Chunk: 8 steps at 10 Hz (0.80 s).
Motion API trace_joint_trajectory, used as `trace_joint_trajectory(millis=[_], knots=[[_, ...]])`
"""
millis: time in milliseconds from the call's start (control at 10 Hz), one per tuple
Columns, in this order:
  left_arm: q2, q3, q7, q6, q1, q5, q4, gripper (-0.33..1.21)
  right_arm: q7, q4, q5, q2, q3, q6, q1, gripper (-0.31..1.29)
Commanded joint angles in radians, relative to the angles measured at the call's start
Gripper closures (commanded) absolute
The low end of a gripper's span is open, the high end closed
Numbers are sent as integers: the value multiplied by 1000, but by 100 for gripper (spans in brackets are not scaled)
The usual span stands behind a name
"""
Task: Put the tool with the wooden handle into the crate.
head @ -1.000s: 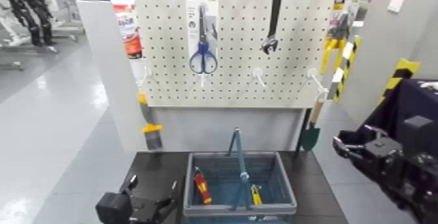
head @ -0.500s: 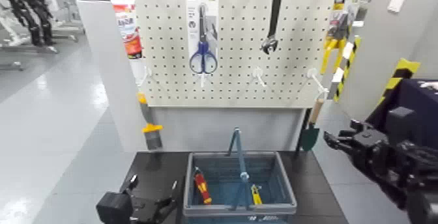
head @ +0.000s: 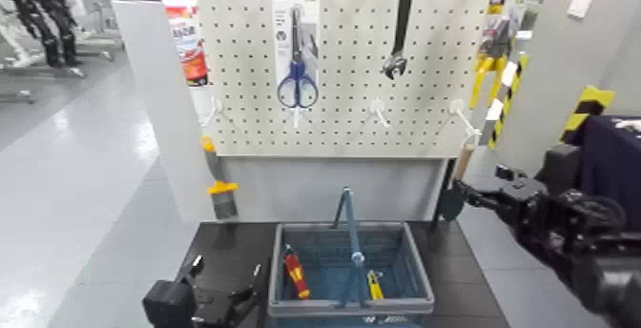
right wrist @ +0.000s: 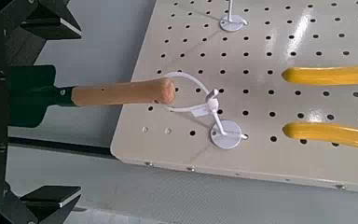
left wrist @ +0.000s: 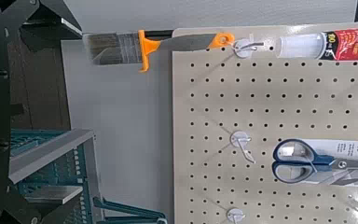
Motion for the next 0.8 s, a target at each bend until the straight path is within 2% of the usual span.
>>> trace_joint_trajectory(millis=[100, 200, 400, 700, 800], knots=[[-1, -2, 0, -1, -2, 0, 0, 13, 23, 117, -20, 8, 58, -51, -72, 13], [-1, -3, 0, 0, -3, 0, 0, 13, 37, 157, -25, 13, 70, -74, -94, 13], [-2, -5, 0, 0, -5, 0, 1, 13, 45, 182, -25, 14, 83, -84, -122, 16], [-4, -6, -2, 0, -6, 2, 3, 13, 69, 228, -39, 16, 96, -95, -149, 40], [-4, -6, -2, 0, -8, 0, 3, 13, 76, 240, -39, 17, 95, -98, -154, 55]])
